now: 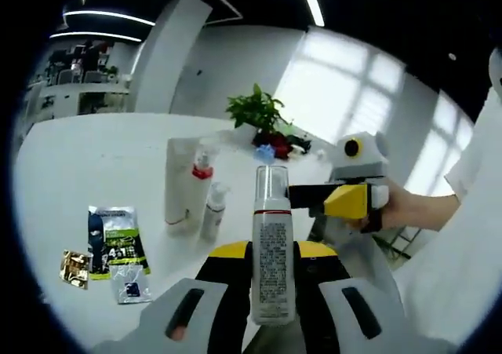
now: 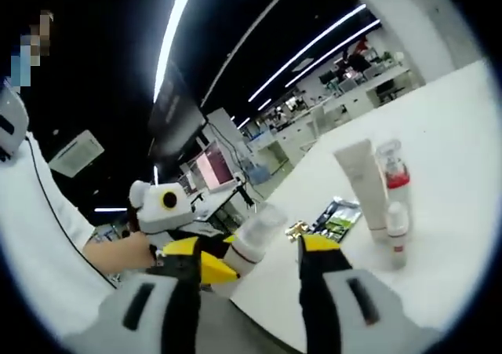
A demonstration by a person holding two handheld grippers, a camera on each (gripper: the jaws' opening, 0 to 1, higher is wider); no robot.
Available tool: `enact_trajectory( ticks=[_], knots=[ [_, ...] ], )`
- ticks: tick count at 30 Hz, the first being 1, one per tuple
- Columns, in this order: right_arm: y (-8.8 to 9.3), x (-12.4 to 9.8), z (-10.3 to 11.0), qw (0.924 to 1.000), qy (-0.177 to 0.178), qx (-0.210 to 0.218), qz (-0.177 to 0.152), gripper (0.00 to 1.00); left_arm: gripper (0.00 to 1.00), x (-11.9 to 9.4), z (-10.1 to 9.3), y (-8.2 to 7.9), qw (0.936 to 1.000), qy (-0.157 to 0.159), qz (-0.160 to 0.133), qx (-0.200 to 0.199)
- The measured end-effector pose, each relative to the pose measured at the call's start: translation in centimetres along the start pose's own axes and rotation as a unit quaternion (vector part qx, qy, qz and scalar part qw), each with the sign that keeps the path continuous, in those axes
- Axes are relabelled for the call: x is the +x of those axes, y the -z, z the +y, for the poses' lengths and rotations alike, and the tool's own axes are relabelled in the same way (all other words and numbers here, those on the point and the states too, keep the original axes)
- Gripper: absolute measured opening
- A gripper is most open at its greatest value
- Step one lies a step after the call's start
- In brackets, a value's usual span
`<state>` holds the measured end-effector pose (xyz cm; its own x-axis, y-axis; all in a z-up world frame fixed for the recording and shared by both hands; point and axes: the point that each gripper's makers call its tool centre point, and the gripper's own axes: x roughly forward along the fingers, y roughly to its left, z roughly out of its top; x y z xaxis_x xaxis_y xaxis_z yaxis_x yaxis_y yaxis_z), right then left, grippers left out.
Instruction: Arrange the skincare products in the storage area until every visible bottle or jar stands upright without overlapping.
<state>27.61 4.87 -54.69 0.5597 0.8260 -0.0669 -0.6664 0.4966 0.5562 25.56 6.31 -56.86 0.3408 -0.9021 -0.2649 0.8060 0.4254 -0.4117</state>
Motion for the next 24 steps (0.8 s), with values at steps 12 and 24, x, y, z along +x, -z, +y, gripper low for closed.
enact_trajectory(
  ticks=[12,24],
  knots=[
    [-1.4,0.2,1.4,0.9981,-0.033,0.035,-0.038,0.25,0.17,-0.2,-1.7,-0.7,0.9994,0.028,-0.019,-0.002],
    [-1.3,0.5,1.8,0.9995,-0.018,-0.009,-0.025,0.22,0.18,0.3,-1.6,0.1,0.9986,0.015,0.025,0.045]
  ],
)
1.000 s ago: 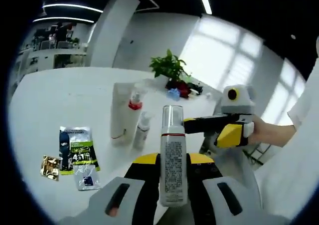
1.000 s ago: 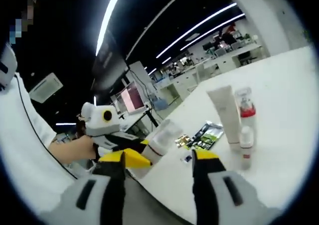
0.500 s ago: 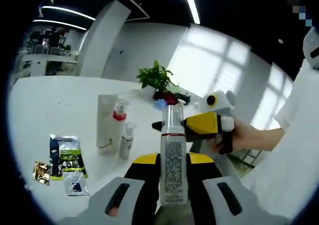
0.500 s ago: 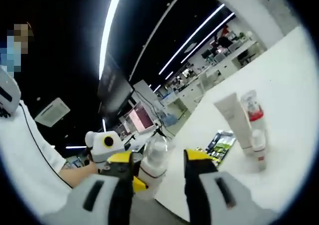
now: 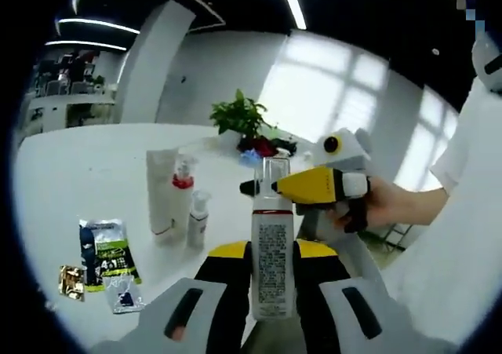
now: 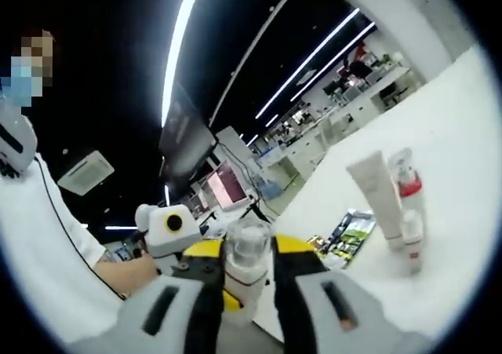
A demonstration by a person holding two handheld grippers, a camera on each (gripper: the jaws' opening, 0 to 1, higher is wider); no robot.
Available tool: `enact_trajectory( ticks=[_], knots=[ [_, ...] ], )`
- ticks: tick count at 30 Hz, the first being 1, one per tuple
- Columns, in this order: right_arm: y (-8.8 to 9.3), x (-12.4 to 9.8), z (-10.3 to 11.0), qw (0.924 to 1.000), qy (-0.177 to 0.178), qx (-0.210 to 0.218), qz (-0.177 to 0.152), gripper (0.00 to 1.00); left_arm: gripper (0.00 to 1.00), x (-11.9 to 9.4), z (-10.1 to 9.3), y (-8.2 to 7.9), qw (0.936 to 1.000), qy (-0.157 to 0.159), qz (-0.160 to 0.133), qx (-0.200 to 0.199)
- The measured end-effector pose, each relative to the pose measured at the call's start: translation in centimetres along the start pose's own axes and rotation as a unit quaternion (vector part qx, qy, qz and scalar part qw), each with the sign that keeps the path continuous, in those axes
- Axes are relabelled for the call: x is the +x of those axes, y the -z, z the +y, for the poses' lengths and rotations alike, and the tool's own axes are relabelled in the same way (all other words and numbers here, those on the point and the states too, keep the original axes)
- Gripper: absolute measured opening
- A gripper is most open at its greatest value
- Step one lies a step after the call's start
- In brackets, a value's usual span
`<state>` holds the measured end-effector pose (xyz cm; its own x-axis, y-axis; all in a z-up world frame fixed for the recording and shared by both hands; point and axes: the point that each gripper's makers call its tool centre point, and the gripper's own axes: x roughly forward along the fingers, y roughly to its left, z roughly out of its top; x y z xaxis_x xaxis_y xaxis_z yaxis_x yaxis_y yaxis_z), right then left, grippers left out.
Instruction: Arrange the skincare products in the storage area until every visible bottle or jar stands upright without overlapping.
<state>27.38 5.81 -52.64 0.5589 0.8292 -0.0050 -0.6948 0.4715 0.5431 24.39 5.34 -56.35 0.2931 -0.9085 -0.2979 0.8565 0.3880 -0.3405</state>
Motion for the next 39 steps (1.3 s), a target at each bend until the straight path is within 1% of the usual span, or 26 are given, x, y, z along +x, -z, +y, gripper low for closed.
enact_trajectory(
  ticks=[3,5,7,8,9,11,15,18,20,22,23,26,33,37,39],
  knots=[
    [0.1,0.0,-0.3,0.9988,0.018,-0.044,0.016,0.22,0.22,0.2,0.2,0.6,0.9985,-0.011,0.038,0.038],
    [0.0,0.1,-0.2,0.9983,0.019,-0.051,0.021,0.22,0.22,0.4,0.3,0.8,0.9964,-0.017,0.057,0.061],
    [-0.2,0.1,-0.2,0.9968,0.025,-0.071,0.028,0.22,0.20,0.6,0.5,1.2,0.9936,-0.023,0.076,0.081],
    [-0.1,0.1,-0.3,0.9950,0.030,-0.088,0.036,0.22,0.20,0.6,0.6,1.4,0.9922,-0.024,0.086,0.087],
    [-0.1,0.1,-0.3,0.9939,0.032,-0.097,0.040,0.22,0.20,0.7,0.7,1.6,0.9895,-0.028,0.099,0.102],
    [0.0,0.2,-0.2,0.9911,0.036,-0.118,0.050,0.22,0.20,0.9,0.7,1.9,0.9862,-0.027,0.113,0.118],
    [0.2,0.5,0.3,0.9867,0.034,-0.146,0.063,0.21,0.19,1.3,0.8,2.4,0.9838,-0.023,0.128,0.123],
    [0.4,0.6,0.7,0.9817,0.033,-0.173,0.074,0.21,0.19,1.5,1.0,2.4,0.9832,-0.022,0.131,0.125],
    [0.5,0.6,0.7,0.9769,0.036,-0.193,0.085,0.21,0.18,1.5,1.2,2.5,0.9823,-0.022,0.137,0.125],
    [0.8,0.7,0.7,0.9725,0.037,-0.210,0.094,0.21,0.18,1.6,1.5,2.7,0.9795,-0.022,0.148,0.135],
    [0.8,0.7,0.7,0.9718,0.037,-0.212,0.096,0.21,0.18,1.6,1.6,2.8,0.9784,-0.022,0.153,0.137],
    [1.2,0.8,0.6,0.9642,0.043,-0.238,0.108,0.21,0.17,1.8,2.0,3.0,0.9768,-0.025,0.163,0.136],
    [1.9,1.0,-0.6,0.9570,0.065,-0.255,0.123,0.21,0.16,2.6,2.9,3.7,0.9742,-0.023,0.174,0.142],
    [2.6,1.0,-1.6,0.9548,0.076,-0.255,0.132,0.21,0.16,3.2,3.4,4.5,0.9725,-0.014,0.183,0.144],
    [2.9,1.0,-2.1,0.9538,0.082,-0.256,0.135,0.21,0.16,3.5,3.7,4.9,0.9707,-0.012,0.188,0.149]
  ],
)
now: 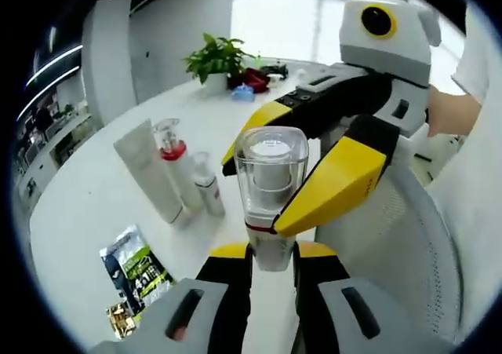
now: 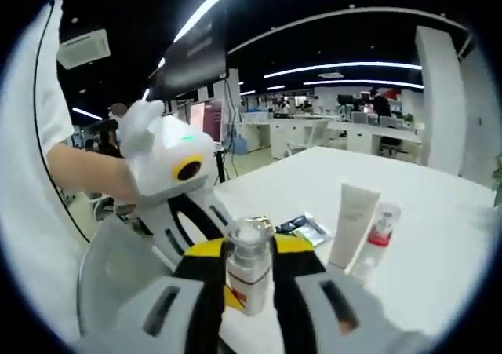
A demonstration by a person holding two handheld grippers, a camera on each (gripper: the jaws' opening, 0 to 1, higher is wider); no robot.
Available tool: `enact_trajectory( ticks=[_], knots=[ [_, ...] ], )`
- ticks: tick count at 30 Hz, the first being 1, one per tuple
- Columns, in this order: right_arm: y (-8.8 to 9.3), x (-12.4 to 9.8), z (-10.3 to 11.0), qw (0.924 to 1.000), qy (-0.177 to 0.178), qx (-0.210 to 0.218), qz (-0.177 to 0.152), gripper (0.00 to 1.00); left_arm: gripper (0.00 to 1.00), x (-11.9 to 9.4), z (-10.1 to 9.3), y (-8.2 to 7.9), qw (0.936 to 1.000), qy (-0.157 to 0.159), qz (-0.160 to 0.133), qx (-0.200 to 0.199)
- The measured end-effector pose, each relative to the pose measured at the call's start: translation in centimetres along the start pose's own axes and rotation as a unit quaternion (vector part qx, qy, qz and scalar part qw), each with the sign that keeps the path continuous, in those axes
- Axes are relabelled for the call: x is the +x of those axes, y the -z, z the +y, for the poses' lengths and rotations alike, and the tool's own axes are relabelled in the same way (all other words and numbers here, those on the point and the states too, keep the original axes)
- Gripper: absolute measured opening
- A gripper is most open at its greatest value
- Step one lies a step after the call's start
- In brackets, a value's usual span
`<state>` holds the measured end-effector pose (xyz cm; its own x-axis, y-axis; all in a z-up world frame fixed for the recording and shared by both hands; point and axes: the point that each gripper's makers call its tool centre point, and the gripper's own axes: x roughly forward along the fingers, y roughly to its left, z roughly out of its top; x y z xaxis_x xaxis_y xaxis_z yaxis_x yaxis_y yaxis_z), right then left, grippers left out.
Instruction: Arrange the skincare products in the storage area until every visible bottle or jar stands upright without overlapping.
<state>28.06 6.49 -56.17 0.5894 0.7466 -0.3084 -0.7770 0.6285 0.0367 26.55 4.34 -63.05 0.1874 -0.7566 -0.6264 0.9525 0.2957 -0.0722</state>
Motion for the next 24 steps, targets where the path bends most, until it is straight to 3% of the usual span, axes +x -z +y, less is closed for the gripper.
enact_trajectory(
  ticks=[10,15,24],
  knots=[
    [3.4,1.3,-1.6,0.9989,0.028,0.012,0.035,0.21,0.16,3.0,1.5,2.4,0.9993,0.014,0.029,0.018],
    [5.3,1.9,-2.2,0.9976,0.038,0.012,0.056,0.21,0.16,4.4,2.0,3.4,0.9990,0.021,0.034,0.023],
    [7.1,2.9,-3.4,0.9961,0.047,0.008,0.075,0.22,0.16,6.4,3.2,4.6,0.9984,0.020,0.033,0.042]
  ],
)
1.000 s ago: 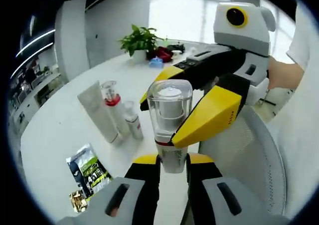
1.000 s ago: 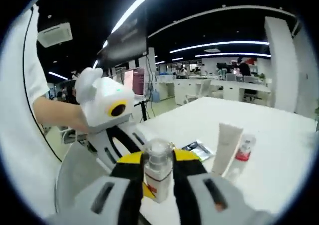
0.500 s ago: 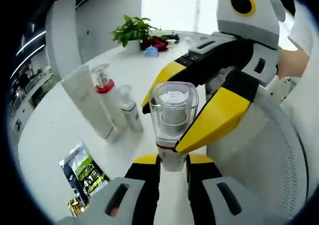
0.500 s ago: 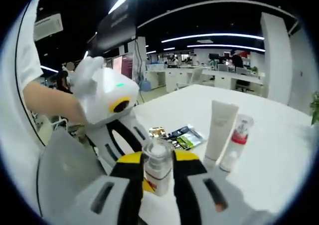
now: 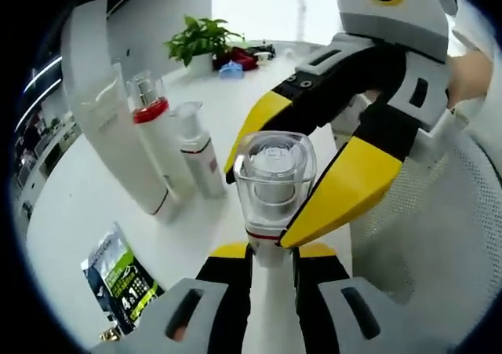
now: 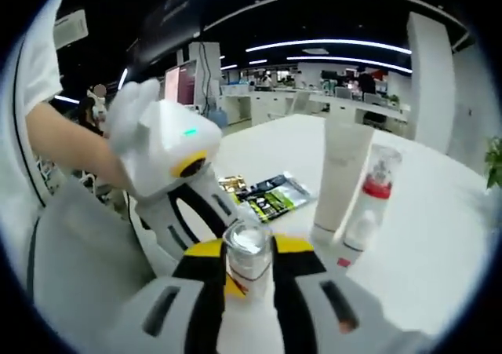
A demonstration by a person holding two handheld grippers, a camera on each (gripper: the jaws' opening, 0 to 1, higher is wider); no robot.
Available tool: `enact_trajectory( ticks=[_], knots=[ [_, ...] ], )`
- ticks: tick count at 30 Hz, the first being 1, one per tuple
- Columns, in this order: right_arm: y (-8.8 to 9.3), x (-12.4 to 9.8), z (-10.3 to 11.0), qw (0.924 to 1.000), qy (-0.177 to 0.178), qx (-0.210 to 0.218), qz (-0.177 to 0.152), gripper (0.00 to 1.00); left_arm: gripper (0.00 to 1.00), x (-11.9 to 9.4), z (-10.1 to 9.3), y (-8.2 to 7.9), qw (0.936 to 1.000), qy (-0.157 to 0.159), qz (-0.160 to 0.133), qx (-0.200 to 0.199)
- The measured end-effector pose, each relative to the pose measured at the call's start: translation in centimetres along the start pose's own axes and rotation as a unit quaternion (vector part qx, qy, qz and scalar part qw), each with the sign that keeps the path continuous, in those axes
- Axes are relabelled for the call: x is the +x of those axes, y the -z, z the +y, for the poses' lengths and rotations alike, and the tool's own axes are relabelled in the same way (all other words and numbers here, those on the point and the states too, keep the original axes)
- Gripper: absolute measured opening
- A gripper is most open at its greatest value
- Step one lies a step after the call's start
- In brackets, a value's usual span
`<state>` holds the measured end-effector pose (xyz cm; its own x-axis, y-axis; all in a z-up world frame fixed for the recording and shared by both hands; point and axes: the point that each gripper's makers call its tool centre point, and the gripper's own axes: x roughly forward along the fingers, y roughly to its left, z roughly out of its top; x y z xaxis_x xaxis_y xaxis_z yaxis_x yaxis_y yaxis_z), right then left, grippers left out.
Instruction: Arrange the skincare products in the storage area until every visible bottle or jar stands upright without overlapping.
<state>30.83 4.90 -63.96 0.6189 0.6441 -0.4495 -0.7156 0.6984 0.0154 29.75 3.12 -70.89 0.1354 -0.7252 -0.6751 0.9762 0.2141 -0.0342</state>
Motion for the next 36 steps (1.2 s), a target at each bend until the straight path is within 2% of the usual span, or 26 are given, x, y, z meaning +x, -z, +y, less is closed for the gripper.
enact_trajectory(
  ticks=[9,21,36],
  knots=[
    [1.1,0.7,-0.6,0.9999,0.002,0.006,0.015,0.22,0.16,1.2,0.6,0.8,0.9999,0.008,0.007,0.008],
    [0.9,0.9,-1.1,0.9999,0.008,-0.005,0.010,0.22,0.16,1.4,1.0,0.1,0.9999,0.006,-0.001,0.016],
    [2.2,-0.8,-2.8,0.9989,0.038,0.017,0.022,0.38,0.16,1.8,1.9,-0.4,0.9996,0.015,-0.003,0.025]
  ],
)
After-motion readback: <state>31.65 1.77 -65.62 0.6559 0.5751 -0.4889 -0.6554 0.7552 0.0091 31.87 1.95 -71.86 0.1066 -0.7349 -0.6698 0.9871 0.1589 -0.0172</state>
